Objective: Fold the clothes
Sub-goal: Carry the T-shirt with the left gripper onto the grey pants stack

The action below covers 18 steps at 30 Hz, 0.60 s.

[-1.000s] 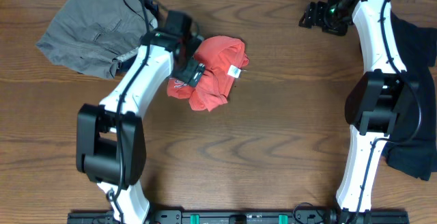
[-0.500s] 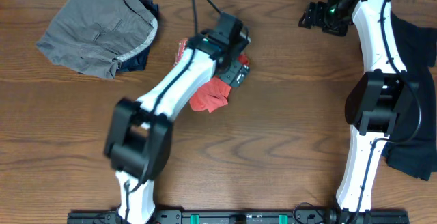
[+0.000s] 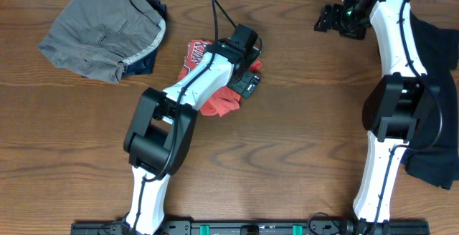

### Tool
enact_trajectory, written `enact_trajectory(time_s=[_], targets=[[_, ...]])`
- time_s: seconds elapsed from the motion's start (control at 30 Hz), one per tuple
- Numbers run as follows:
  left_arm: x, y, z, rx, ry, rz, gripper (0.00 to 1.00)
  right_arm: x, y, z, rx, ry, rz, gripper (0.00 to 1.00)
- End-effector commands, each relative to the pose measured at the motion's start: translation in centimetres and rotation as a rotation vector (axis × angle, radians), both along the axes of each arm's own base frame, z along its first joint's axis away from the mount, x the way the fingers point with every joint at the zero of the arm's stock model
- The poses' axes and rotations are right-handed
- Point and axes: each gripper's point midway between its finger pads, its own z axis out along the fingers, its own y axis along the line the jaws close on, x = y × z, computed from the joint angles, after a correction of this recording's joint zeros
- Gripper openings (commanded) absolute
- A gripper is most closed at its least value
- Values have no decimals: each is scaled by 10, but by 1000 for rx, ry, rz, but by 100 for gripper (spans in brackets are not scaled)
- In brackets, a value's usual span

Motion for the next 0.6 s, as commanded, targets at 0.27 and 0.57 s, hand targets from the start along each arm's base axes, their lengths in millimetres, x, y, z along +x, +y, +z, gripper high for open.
enact_trajectory(time_s=[0.27,0.57], targets=[[4,34,-40,193,4,46,54,-4,-1,4,-38,2,7,84],[12,31,-38,204,-30,-25,11,-4,-1,4,-38,2,8,84]])
